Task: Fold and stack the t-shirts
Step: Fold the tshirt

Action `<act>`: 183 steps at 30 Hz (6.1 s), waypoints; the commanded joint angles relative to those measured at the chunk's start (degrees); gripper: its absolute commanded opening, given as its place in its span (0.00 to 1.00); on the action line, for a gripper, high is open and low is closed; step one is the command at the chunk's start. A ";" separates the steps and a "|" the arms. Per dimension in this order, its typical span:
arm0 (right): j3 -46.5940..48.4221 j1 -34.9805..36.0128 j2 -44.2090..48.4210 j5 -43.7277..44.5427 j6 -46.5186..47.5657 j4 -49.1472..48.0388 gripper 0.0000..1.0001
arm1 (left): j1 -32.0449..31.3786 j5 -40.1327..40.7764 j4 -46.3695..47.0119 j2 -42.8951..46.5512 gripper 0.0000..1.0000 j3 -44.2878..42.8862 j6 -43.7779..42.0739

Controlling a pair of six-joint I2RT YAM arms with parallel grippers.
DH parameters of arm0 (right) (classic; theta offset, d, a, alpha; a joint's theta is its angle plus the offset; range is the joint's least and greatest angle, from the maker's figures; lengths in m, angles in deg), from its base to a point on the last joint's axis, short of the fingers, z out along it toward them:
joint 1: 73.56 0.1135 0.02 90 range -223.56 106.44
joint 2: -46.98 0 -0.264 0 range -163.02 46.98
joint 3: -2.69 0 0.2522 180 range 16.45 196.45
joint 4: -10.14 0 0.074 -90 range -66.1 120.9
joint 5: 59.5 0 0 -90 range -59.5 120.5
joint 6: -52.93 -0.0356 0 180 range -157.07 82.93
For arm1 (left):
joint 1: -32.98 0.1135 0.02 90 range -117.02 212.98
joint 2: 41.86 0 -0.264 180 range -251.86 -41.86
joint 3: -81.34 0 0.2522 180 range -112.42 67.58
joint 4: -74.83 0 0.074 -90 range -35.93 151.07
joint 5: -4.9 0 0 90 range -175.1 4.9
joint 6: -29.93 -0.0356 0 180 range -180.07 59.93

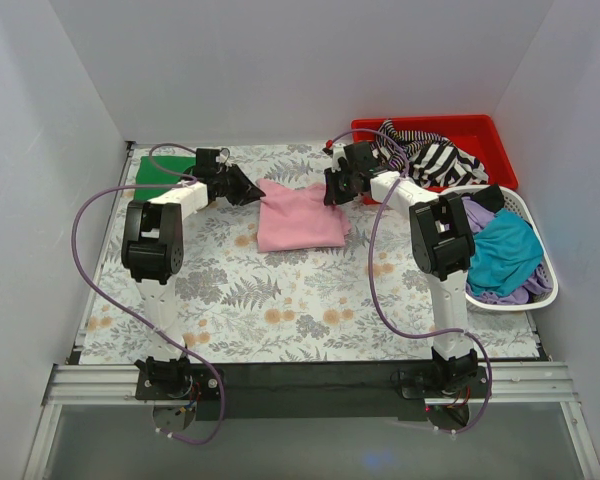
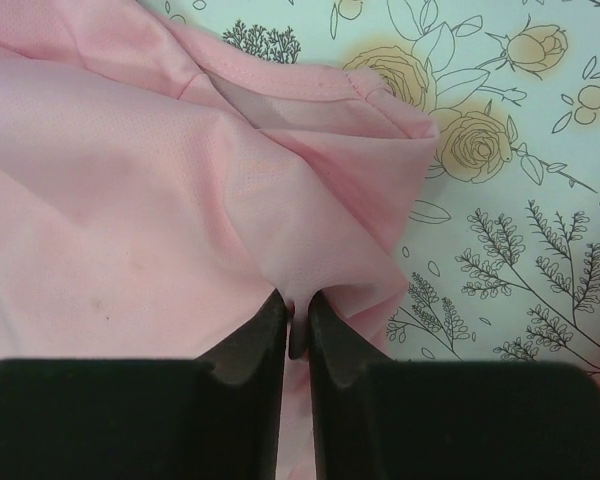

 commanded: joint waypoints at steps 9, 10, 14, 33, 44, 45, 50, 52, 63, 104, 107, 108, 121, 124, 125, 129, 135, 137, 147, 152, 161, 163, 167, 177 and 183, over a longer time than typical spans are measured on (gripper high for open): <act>1.30 -0.06 1.62 0.17 0.28 -1.65 0.25 | -0.27 -2.14 0.38 -0.54 0.22 -0.83 -0.43; 1.30 -0.06 1.71 0.17 0.28 -1.65 0.27 | -0.27 -2.67 0.38 -0.72 0.22 -1.01 -0.43; 1.38 0.02 1.80 0.52 0.28 -1.56 0.29 | -0.45 -3.29 0.29 -0.54 0.22 -0.75 -0.16; 1.38 0.02 3.03 2.46 0.54 -1.65 0.38 | -1.06 1.20 -5.50 1.21 0.27 -0.21 -3.68; 1.91 -0.06 3.21 3.07 0.63 -1.30 0.42 | -1.15 0.31 -6.83 0.69 0.26 -2.32 -3.86; 1.82 -0.06 3.29 3.24 0.81 -1.38 0.42 | -1.15 -0.21 -7.00 0.77 0.26 -2.50 -3.77; 1.82 -0.06 3.29 2.90 0.90 -1.47 0.31 | -1.24 -1.97 -7.00 0.34 0.03 -3.82 -3.15; 1.74 -0.06 3.56 2.72 0.90 -1.47 0.19 | -1.24 -2.15 -7.09 0.16 0.00 -3.91 -2.98; 1.38 -0.06 3.47 2.63 1.16 -1.30 0.39 | -1.24 -2.15 -9.02 0.51 0.26 -4.69 -3.94; 7.88 -0.77 1.80 3.33 2.74 0.20 0.01 | -0.45 2.34 -13.33 -0.54 0.00 -14.27 -5.44; 9.64 -0.94 1.45 3.51 2.74 0.20 0.01 | 0.34 1.72 -13.77 -1.94 0.00 -16.73 -5.35; 10.26 -0.94 0.67 3.51 2.74 0.20 0.01 | 0.43 1.72 -14.47 -2.47 0.00 -17.52 -5.44; 12.80 -1.12 -0.83 4.83 2.74 -4.11 0.01 | 2.10 0.75 -8.76 -3.97 0.00 -19.37 -2.89; 14.21 -1.03 -1.10 5.88 2.65 -4.98 0.01 | 2.45 0.67 -4.90 -4.49 0.00 -19.81 -2.01; 14.74 -1.12 -1.62 6.41 2.57 -5.16 0.01 | 2.63 0.23 -4.81 -5.46 0.00 -20.95 -1.75; 21.14 -1.29 -8.03 7.20 1.95 -4.99 0.08 | 2.89 -1.17 -3.23 -10.46 0.00 -24.64 -0.17; 32.05 -2.17 -19.81 7.38 -0.24 -2.53 0.41 | 3.59 -3.63 2.22 -20.04 0.15 -26.58 3.78; 30.66 -2.35 -19.48 9.12 -0.42 -4.62 0.50 | 3.68 -4.78 3.88 -21.81 0.23 -27.11 4.32; 19.58 -2.70 -9.54 15.29 2.83 -10.17 0.65 | 5.26 4.08 4.61 -13.47 0.39 -23.60 -1.48; 19.23 -3.49 -7.43 13.47 2.74 -7.20 0.67 | 5.79 2.78 0.65 -10.13 0.39 -22.90 -2.71; 12.99 -3.49 -3.13 7.39 1.07 -2.62 0.68 | 4.83 -2.05 1.34 -5.56 0.39 -9.63 -2.71; 10.80 -3.23 -2.51 6.07 1.33 -2.09 0.68 | 4.21 -2.32 1.52 -4.94 0.39 -6.99 -2.80; 7.10 -2.53 -0.93 3.86 2.30 -1.65 0.68 | 3.68 -2.15 4.24 -3.01 0.39 -2.42 -2.45; 2.62 -1.65 -0.31 6.23 0.90 -0.42 0.68 | 2.81 -2.33 3.55 -1.60 0.39 -1.45 -3.24; 2.09 -1.64 -1.71 6.24 -0.16 0.55 0.68 | 2.72 -2.59 2.40 -1.95 0.39 -1.45 -3.77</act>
